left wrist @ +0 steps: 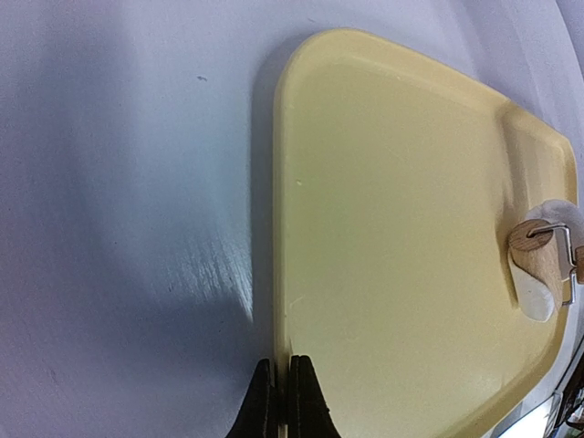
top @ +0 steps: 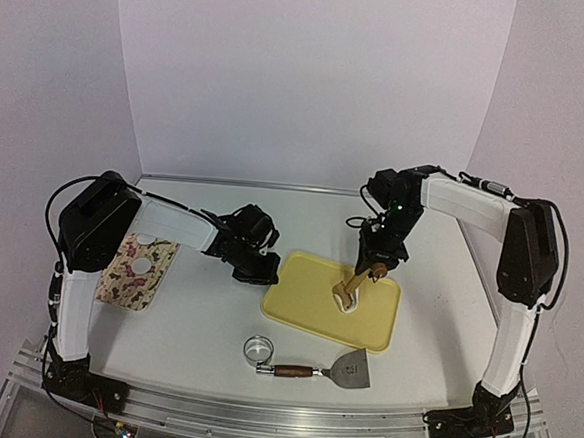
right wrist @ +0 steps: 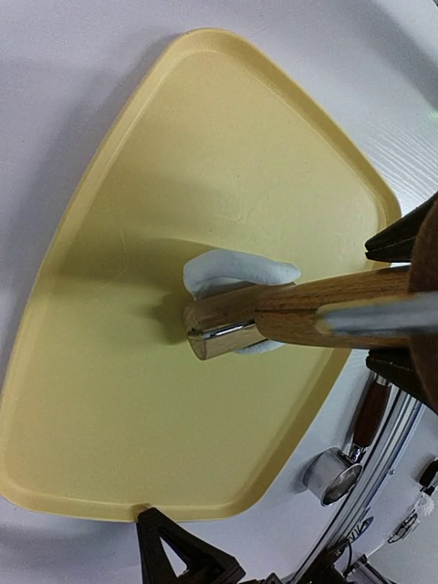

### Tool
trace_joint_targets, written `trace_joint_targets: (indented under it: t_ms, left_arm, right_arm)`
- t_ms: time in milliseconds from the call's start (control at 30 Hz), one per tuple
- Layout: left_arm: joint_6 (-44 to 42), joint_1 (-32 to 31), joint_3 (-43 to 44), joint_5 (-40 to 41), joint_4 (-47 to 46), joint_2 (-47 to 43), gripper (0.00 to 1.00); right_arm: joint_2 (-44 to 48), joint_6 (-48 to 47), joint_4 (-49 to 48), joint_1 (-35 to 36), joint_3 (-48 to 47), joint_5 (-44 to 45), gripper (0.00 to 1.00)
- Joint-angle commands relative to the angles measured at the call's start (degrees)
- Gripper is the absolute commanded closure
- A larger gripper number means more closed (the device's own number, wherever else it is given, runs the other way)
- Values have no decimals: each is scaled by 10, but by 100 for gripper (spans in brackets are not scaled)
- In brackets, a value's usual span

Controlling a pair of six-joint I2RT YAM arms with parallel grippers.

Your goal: Roll out the dumpling wrappers from the dough

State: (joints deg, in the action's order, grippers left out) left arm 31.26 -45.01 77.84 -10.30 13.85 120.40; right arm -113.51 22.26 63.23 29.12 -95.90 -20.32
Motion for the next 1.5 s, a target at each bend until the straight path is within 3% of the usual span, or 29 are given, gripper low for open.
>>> trace_joint_targets:
  t_ms: [0,1467]
  left_arm:
    - [-14,8,-25,45,101,14,100]
    - [-9,27,-33,71,108,13,100]
  right_arm:
    - [-24,-19,46,-42,37,155,100]
    - [-20,-76,15,-202,127,203,100]
